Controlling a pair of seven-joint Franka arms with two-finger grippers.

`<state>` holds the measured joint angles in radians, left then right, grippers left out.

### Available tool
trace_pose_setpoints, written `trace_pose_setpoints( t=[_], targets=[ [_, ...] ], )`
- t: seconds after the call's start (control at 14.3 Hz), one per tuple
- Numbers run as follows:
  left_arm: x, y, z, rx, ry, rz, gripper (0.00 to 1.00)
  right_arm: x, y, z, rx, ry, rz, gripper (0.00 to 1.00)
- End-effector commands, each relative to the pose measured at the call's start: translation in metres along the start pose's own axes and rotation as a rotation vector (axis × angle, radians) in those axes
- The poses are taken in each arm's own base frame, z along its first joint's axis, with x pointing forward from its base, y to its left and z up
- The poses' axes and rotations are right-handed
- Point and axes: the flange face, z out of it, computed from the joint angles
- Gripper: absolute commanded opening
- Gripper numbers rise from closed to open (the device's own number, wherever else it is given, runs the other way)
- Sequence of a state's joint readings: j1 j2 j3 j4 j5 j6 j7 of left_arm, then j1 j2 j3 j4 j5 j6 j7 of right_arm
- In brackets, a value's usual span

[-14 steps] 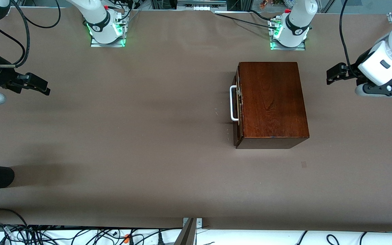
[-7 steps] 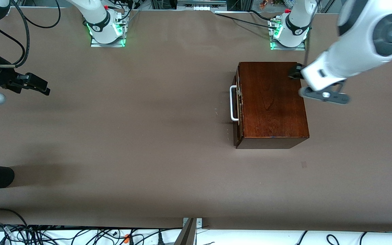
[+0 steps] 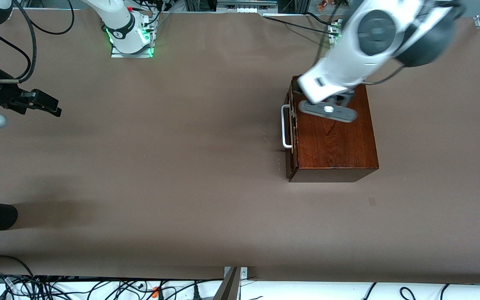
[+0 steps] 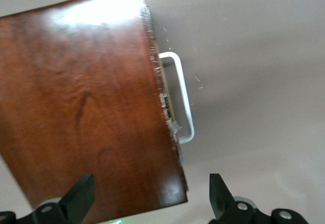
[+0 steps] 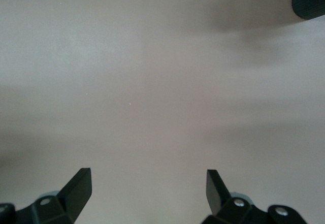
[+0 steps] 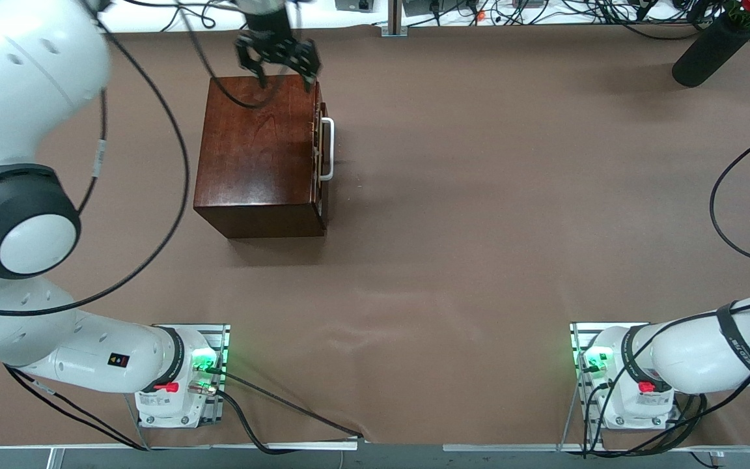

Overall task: Open drawer, take yellow block, close drawer
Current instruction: 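Move the left gripper over the box toward the white handle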

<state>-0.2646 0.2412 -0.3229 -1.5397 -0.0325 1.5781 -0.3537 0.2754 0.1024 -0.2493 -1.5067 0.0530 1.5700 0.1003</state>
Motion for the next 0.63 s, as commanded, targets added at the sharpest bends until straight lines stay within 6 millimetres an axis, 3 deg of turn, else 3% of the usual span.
trace_pose_setpoints(
  t=[0.0,0.21,0.56],
  targets=[
    [0.003,0.051,0.035,0.1,-0.009,0.048,1.0,0.0,0.002,-0.002,0.001,-0.001,-0.012,1.0],
    [-0.007,0.112,0.078,0.201,0.0,0.037,1.0,0.001,0.006,-0.003,0.0,0.0,-0.004,1.0],
    [0.018,0.125,0.124,0.215,0.058,-0.035,1.0,0.0,0.003,-0.002,0.001,-0.008,-0.007,1.0]
  ],
)
